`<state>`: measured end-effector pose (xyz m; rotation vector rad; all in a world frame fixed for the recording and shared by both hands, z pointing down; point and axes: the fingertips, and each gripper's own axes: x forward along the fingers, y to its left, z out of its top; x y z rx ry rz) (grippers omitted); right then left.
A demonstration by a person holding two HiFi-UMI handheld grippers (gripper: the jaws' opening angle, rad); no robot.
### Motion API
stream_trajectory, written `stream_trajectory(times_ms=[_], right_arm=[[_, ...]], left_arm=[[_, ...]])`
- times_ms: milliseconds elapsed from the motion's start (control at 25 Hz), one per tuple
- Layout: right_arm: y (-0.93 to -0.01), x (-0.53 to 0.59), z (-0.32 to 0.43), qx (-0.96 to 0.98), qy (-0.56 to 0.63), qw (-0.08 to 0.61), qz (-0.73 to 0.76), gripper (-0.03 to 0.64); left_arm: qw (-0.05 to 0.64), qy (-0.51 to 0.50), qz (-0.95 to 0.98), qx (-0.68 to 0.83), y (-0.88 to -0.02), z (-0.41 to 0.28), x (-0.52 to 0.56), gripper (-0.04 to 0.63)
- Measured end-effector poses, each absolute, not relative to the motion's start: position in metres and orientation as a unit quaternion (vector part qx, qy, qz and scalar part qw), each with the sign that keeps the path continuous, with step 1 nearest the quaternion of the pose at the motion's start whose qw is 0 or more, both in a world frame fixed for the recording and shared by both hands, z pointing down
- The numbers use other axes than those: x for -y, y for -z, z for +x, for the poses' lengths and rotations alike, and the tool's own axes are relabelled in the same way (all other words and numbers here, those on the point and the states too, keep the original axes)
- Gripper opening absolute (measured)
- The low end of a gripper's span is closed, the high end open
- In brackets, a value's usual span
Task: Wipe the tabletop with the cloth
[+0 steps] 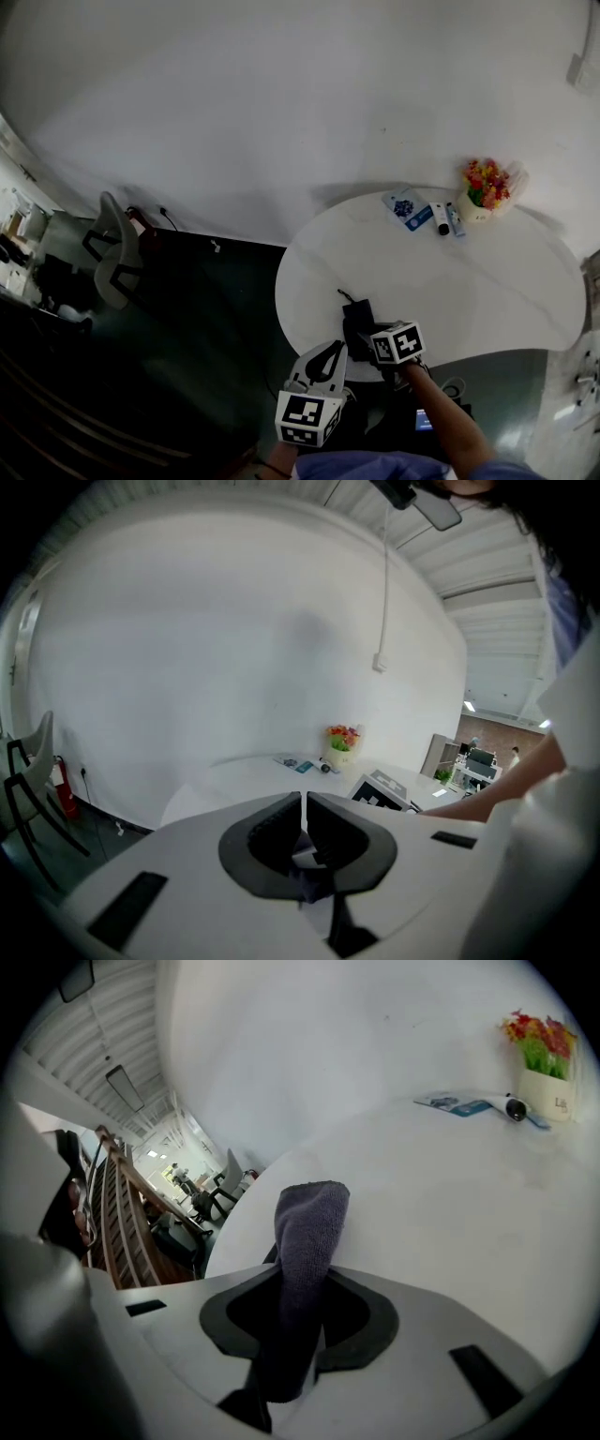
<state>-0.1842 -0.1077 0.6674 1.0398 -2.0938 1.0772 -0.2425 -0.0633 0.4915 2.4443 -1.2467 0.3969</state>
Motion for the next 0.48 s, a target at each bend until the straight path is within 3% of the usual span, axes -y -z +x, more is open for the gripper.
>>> stream_trajectory(times_ms=[480], right_arm=[[-0.665, 0.099, -0.045, 0.74, -0.403, 0.282, 0.46, 0.1]], left_arm=[[0.164, -0.153, 0.897, 0.38, -0.483, -0.144, 0.063, 0.026]])
